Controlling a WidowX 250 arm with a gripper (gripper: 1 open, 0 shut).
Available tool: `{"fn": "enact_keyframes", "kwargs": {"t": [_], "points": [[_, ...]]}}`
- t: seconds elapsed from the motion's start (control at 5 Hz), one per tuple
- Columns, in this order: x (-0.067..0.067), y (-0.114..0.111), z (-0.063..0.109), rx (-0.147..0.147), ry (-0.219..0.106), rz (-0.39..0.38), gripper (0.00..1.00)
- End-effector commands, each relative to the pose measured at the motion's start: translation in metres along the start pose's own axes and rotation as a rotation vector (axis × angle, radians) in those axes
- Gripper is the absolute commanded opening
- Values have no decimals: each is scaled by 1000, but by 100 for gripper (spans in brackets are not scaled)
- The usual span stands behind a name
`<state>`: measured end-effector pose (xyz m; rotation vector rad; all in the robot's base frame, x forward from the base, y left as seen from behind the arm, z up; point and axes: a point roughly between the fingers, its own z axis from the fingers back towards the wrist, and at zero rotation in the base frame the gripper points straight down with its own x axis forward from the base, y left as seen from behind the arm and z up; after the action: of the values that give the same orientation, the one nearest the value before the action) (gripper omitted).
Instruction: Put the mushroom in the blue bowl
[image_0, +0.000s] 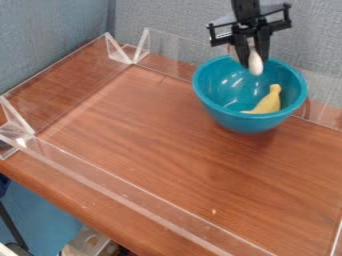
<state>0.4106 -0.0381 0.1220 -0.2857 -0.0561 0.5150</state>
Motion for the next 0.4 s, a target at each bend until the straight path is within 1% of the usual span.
{"fn": "enact_keyframes", "kwargs": {"t": [0.0,0.2], "points": [[-5,-18,28,-51,-78,-40,0],[-7,-17,18,-45,-73,-40,0]]}}
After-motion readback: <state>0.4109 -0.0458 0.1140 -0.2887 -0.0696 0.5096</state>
